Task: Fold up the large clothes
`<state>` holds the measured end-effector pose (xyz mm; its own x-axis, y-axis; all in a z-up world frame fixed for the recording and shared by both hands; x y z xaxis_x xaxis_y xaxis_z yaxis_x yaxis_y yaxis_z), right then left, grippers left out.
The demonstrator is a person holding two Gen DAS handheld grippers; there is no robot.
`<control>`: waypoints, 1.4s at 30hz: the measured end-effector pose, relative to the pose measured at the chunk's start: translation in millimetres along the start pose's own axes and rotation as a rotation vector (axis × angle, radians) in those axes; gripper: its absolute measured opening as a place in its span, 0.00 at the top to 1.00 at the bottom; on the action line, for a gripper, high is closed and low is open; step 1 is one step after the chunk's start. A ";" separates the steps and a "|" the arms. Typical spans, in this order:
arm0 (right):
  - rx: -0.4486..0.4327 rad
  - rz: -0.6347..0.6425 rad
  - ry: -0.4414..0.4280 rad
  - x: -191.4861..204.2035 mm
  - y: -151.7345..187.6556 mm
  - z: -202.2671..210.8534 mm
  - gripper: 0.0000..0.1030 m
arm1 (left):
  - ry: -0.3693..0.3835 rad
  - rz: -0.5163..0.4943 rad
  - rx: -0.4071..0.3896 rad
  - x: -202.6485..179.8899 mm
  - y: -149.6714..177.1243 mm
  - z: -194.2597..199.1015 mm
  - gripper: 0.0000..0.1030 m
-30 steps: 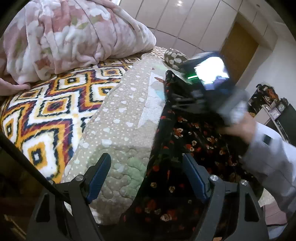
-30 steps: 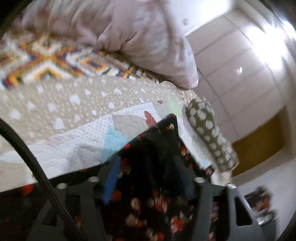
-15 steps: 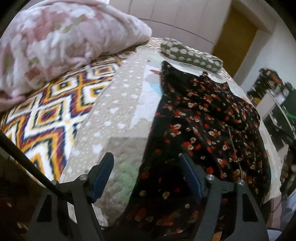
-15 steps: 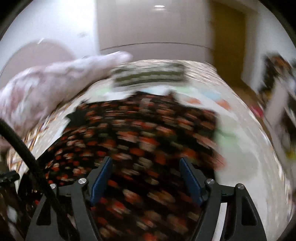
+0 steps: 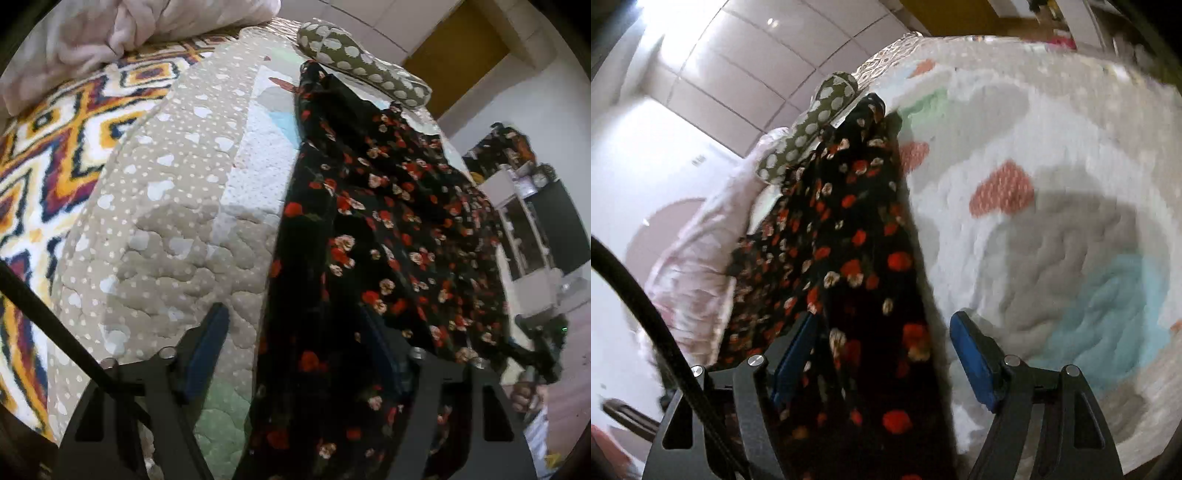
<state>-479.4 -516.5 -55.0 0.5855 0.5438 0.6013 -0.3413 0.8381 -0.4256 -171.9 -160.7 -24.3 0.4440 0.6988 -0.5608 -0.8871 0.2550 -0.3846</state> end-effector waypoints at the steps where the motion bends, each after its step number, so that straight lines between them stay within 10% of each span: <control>1: 0.008 -0.007 -0.019 0.1 2.3 1.7 0.23 | 0.031 0.013 0.007 0.7 2.4 2.0 0.47; 12: 0.149 -0.003 -0.201 5.9 62.5 17.6 0.23 | 0.191 0.025 0.018 -14.6 66.2 29.7 0.54; 28: 0.235 0.031 -0.181 1.9 124.0 26.1 0.49 | 0.070 -0.017 -0.006 -25.3 109.2 31.5 0.55; 42: 0.282 0.016 -0.157 -7.3 140.9 22.2 0.47 | 0.060 -0.009 -0.009 -22.9 111.8 33.4 0.56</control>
<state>-548.0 -401.5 -104.4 0.4655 0.5385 0.7024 -0.5523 0.7969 -0.2448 -285.5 -125.8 -30.0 0.4590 0.6549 -0.6003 -0.8820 0.2549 -0.3963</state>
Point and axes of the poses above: each gripper's, at about its wrist camera, not at the fingertips, and z roughly against the way its jaws point, x to its left, y to its underside, the point moved 5 cm from there along -z, roughly the way its jaws point, and after that the axes turned 8 degrees about y, right-handed, at the moved point
